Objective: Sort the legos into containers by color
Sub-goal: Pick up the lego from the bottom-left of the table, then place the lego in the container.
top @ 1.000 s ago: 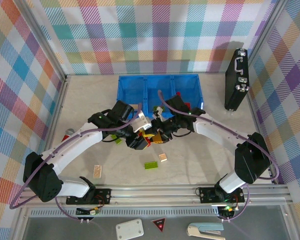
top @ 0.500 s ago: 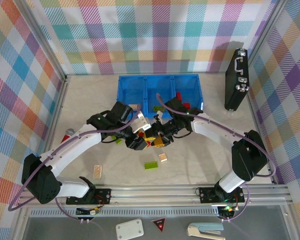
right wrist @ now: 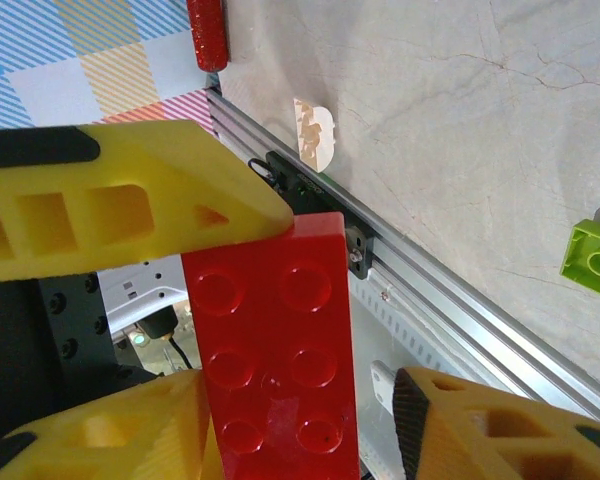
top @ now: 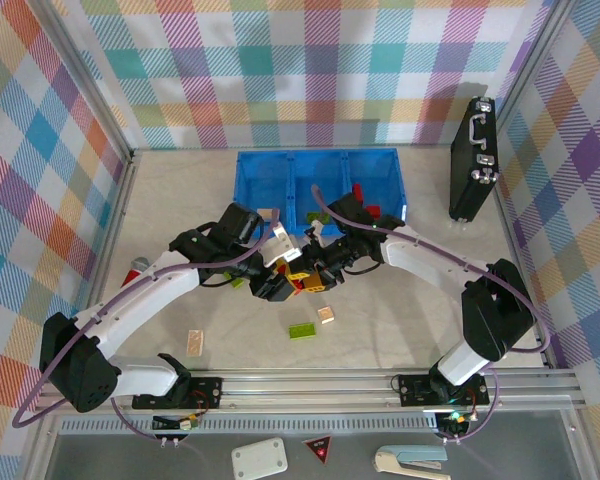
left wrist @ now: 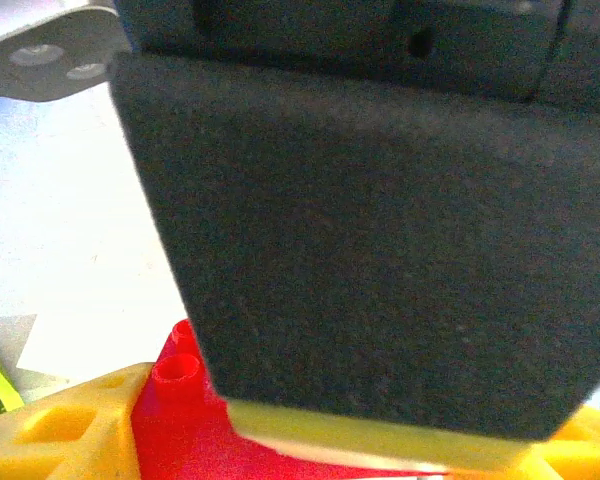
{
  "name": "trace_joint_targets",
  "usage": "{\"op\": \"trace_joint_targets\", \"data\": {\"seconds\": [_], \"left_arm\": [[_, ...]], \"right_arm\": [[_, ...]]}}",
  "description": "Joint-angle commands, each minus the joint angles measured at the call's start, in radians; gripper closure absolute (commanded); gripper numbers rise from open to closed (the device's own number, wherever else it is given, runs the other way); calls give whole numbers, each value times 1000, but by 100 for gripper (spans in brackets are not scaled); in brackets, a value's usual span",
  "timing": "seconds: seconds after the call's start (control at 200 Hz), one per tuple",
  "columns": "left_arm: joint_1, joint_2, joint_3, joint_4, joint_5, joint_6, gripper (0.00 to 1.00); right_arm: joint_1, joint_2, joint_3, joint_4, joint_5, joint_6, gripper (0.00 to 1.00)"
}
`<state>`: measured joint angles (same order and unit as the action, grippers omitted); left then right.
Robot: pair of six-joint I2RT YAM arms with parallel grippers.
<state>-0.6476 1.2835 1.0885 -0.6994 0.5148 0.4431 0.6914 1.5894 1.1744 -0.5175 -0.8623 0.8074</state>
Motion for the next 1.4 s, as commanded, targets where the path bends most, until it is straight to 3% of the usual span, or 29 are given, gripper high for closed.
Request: {"op": "trace_joint_targets", "data": {"seconds": [0.0,0.285,0.475,0.89,1.395], "left_arm": [[-9,-17,-12,16,40,29,47],[-10,-32,-18,24,23,23,38],[-10,-47,-25,30,8,19,33],[-10,-79,-50,50,-16,8,27],[-10,-80,-51,47,-53,8,27]], "right_arm": [[7,6,35,-24,-23,-10,50],[6,0,39,-37,-8,-23,58],[-1,1,60,-122,70,-89,59],[-119,7,80,-286,226,-252,62],[-308,119,303,-499,686,-527,63]]}}
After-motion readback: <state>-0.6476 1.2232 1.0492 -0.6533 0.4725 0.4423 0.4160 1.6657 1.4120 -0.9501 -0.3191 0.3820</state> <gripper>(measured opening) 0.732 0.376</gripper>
